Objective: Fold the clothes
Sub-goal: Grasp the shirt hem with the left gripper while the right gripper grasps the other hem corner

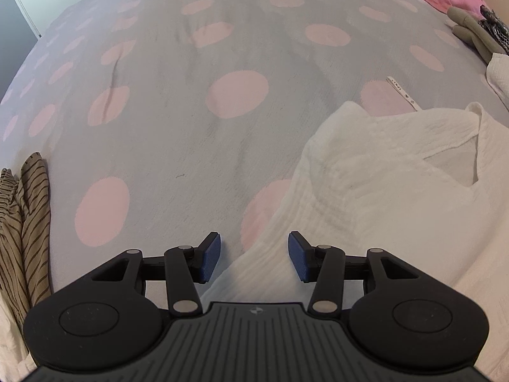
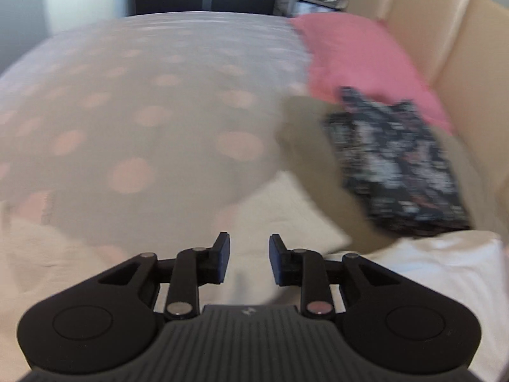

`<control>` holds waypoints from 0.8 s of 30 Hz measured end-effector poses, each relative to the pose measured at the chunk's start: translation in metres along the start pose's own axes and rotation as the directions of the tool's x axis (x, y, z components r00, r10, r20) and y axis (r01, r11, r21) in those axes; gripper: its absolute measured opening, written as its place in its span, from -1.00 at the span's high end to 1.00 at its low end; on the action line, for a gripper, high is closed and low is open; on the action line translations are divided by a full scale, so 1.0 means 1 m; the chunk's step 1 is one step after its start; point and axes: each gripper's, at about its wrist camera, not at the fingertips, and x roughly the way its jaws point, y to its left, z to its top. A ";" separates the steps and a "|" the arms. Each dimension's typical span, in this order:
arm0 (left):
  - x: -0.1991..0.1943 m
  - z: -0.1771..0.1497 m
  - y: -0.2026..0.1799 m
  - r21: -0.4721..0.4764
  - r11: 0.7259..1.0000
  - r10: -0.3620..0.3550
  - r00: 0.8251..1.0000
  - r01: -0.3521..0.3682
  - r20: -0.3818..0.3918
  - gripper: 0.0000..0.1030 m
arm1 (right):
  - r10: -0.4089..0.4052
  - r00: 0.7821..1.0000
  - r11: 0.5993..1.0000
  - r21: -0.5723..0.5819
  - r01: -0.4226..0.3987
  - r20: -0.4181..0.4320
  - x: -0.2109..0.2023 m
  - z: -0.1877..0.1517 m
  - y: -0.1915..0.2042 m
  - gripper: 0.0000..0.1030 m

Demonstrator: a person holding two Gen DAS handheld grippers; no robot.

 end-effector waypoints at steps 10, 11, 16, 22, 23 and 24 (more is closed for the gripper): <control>0.005 0.001 -0.007 0.033 0.999 0.005 1.000 -0.004 -0.025 0.12 | 0.207 0.959 0.970 -0.088 -0.228 -0.196 0.071 -0.014 0.070 -0.11; 0.006 0.001 -0.006 0.033 0.999 0.004 1.000 -0.003 -0.027 0.12 | 0.211 0.954 0.969 -0.081 -0.233 -0.214 0.077 -0.017 0.072 0.10; 0.006 0.000 -0.006 0.027 1.000 -0.001 1.000 0.002 -0.030 0.12 | 0.259 0.952 0.946 -0.155 -0.284 -0.163 0.061 -0.013 0.080 0.86; 0.004 0.000 -0.009 0.021 1.000 0.001 0.999 0.000 -0.035 0.12 | 0.400 0.900 0.842 -0.318 -0.436 -0.176 0.019 -0.025 0.104 0.87; 0.004 0.000 -0.009 0.021 1.000 0.000 0.999 0.000 -0.034 0.12 | 0.416 0.888 0.820 -0.341 -0.459 -0.195 0.016 -0.029 0.110 0.88; 0.003 -0.001 -0.009 0.021 1.000 0.000 0.999 0.001 -0.033 0.12 | 0.429 0.876 0.799 -0.361 -0.481 -0.220 0.015 -0.033 0.117 0.88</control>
